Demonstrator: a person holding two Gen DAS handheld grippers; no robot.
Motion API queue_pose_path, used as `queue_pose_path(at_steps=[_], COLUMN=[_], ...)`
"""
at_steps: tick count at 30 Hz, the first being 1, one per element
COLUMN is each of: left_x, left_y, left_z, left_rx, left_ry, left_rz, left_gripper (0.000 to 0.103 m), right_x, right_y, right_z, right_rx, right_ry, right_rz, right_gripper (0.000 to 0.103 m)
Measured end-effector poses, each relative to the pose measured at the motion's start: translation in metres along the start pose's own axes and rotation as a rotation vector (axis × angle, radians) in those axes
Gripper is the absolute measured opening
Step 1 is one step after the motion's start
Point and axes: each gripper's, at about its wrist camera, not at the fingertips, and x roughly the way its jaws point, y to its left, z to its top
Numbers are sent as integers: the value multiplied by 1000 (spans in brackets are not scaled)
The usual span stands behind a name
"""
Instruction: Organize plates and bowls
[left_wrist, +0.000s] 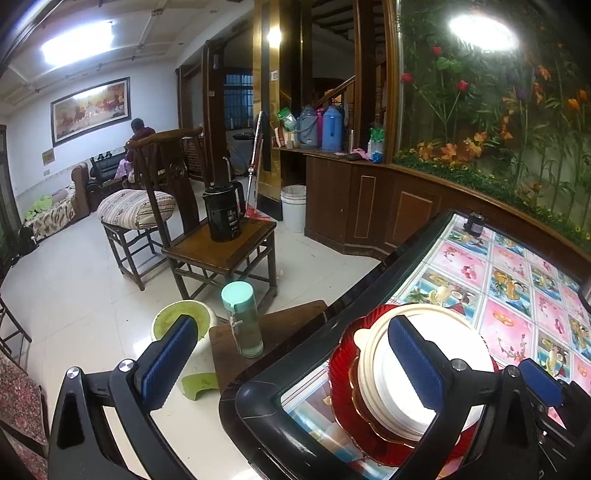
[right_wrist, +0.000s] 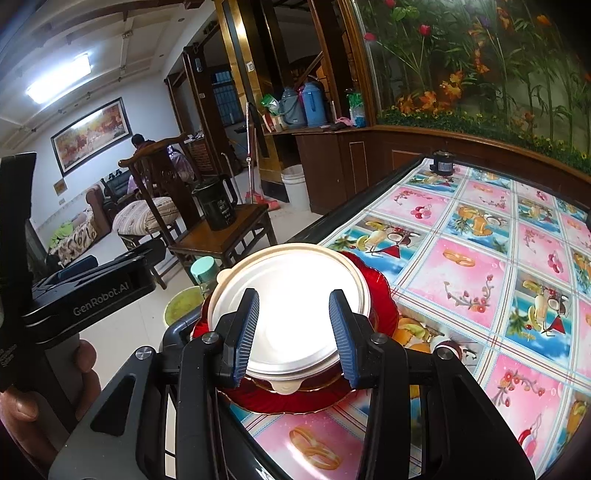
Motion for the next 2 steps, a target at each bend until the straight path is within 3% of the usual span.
queue_pose_path(at_steps=[2], left_x=[2], left_y=[0], left_z=[0], left_rx=[-1], left_ry=[8], left_rz=[-14], left_gripper=[103], right_x=[1], right_y=[-2], right_z=[0], right_rx=[5], right_ry=[3], right_rz=[-3], right_gripper=[40])
